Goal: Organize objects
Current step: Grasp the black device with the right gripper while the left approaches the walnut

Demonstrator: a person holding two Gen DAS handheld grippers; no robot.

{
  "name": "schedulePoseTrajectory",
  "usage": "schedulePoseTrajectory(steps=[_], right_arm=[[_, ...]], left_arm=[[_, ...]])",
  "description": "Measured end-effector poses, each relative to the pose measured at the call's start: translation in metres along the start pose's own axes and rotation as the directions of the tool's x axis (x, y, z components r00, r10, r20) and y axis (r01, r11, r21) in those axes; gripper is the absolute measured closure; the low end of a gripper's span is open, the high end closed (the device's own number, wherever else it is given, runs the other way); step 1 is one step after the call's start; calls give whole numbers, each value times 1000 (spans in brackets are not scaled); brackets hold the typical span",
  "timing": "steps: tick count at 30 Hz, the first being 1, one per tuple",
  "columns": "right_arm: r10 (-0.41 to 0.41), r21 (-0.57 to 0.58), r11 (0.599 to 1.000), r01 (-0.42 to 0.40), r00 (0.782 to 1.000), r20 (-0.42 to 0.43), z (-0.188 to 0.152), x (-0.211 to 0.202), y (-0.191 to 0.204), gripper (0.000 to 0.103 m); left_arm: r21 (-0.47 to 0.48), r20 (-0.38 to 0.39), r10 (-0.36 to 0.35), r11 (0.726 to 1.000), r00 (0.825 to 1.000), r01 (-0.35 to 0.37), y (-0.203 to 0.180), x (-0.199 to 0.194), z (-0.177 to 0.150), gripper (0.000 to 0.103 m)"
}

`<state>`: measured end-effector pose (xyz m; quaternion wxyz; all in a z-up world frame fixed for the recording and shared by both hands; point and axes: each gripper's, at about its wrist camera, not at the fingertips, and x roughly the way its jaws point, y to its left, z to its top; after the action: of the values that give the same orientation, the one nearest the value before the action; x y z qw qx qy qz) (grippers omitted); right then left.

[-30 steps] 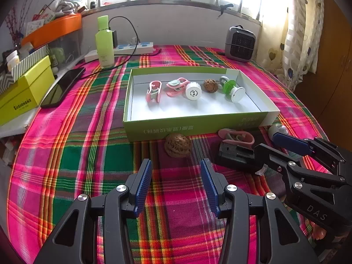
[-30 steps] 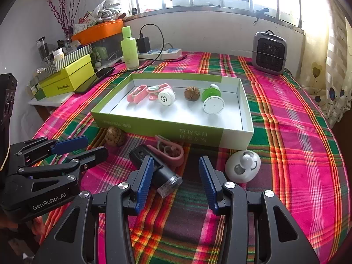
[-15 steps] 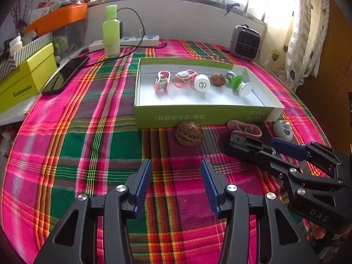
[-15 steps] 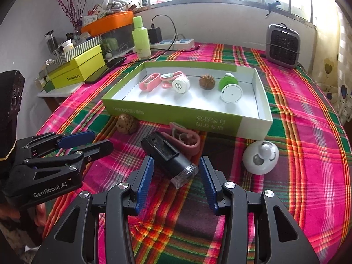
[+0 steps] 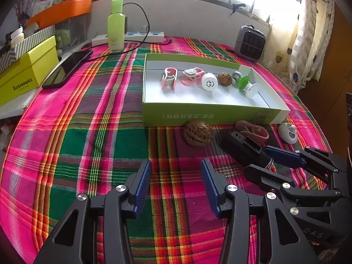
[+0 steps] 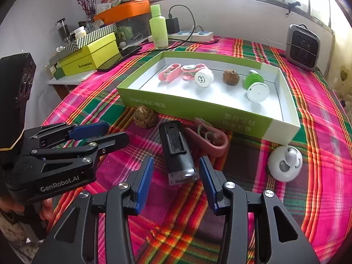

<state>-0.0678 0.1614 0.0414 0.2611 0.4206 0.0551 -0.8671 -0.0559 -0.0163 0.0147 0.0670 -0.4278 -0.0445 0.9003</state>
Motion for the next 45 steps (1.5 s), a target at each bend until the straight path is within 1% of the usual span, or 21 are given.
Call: schedulePoseTrajectory(steps=[2, 8, 12, 14, 17, 23, 25, 28, 39, 45], right_arm=[[-2, -9, 1000, 2, 1000, -17, 4, 6, 1, 58], [-11, -31, 999, 10, 1000, -18, 9, 11, 3, 58], [-12, -23, 1000, 11, 1000, -16, 8, 10, 0, 59], [-17, -14, 1000, 16, 1000, -15, 8, 9, -2, 69], [-31, -8, 1000, 31, 999, -15, 7, 8, -4, 74], [-31, 17, 999, 31, 999, -11, 0, 2, -8, 74], [-28, 28, 999, 28, 1000, -10, -3, -1, -10, 74], [-34, 35, 999, 35, 999, -9, -6, -5, -13, 74], [-36, 48, 998, 36, 999, -4, -17, -14, -14, 74], [-24, 60, 998, 24, 1000, -1, -21, -17, -15, 74]], left_arm=[[-2, -1, -2, 1000, 1000, 2, 0, 0, 0, 58], [-6, -1, -5, 1000, 1000, 5, 2, 0, 1, 58], [-6, -1, -4, 1000, 1000, 4, 3, 0, 1, 58], [-6, -1, -7, 1000, 1000, 7, 2, 0, 1, 58], [-8, -1, -12, 1000, 1000, 12, 3, 1, 3, 58], [-6, -4, -35, 999, 999, 35, -1, 3, 6, 57], [0, -4, -47, 999, 999, 47, -3, 4, 7, 55], [0, -5, -48, 999, 999, 48, -6, 6, 9, 54], [-5, -5, -25, 1000, 1000, 25, -15, 15, 20, 54], [-13, -6, -1, 1000, 1000, 1, -19, 22, 25, 54]])
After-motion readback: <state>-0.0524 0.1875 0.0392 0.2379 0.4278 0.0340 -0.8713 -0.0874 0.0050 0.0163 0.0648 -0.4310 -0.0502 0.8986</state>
